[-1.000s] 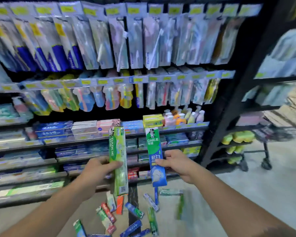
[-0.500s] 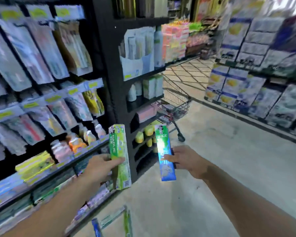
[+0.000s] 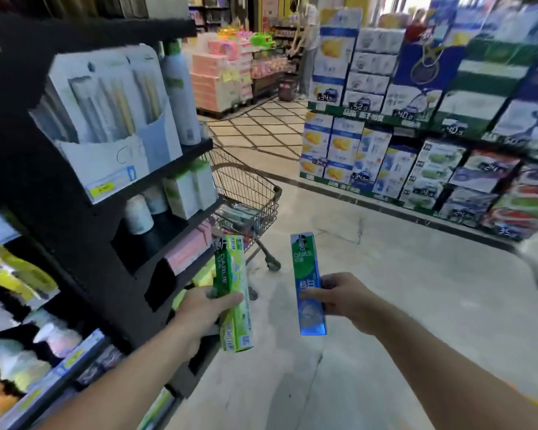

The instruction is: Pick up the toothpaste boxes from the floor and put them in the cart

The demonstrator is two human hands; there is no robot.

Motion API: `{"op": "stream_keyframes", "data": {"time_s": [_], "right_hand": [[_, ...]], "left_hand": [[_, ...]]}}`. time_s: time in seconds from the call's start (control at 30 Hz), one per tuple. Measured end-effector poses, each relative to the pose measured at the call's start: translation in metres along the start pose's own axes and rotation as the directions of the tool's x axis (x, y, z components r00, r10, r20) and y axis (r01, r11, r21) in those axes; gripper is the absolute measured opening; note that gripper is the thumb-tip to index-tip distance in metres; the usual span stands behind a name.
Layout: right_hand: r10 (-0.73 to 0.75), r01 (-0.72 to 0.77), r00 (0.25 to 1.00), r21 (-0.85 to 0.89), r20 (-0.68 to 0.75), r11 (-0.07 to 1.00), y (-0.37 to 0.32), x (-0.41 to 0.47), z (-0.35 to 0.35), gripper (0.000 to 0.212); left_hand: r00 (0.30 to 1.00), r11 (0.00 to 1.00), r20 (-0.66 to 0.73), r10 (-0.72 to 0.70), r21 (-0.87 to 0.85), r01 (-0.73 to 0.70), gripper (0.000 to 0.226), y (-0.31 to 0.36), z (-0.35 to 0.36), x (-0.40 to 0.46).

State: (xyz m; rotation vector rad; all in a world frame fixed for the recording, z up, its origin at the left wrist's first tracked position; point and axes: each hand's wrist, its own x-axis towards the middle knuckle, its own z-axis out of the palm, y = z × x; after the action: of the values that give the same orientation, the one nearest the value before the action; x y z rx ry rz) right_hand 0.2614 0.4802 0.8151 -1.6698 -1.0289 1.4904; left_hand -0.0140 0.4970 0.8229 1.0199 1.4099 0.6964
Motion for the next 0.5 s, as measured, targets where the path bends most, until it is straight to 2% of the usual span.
{"op": "stream_keyframes", "data": {"time_s": [0.13,0.5], "right_hand": [[-0.004,0.007,0.997,0.043,-0.071,0.999,-0.029,0.046,-0.022,0.034],[0.025,-0.018,0.992,0.055,-0.121,0.998,-0.060,0.189,-0.131,0.037]], "left_hand": [[0.997,0.999,0.072,-0.015,0.033,0.013,0.020,0.039,0.018,0.067],[0.992,0.997,0.120,-0.042,0.076,0.033,0.025,0.116,0.101,0.246]]}}
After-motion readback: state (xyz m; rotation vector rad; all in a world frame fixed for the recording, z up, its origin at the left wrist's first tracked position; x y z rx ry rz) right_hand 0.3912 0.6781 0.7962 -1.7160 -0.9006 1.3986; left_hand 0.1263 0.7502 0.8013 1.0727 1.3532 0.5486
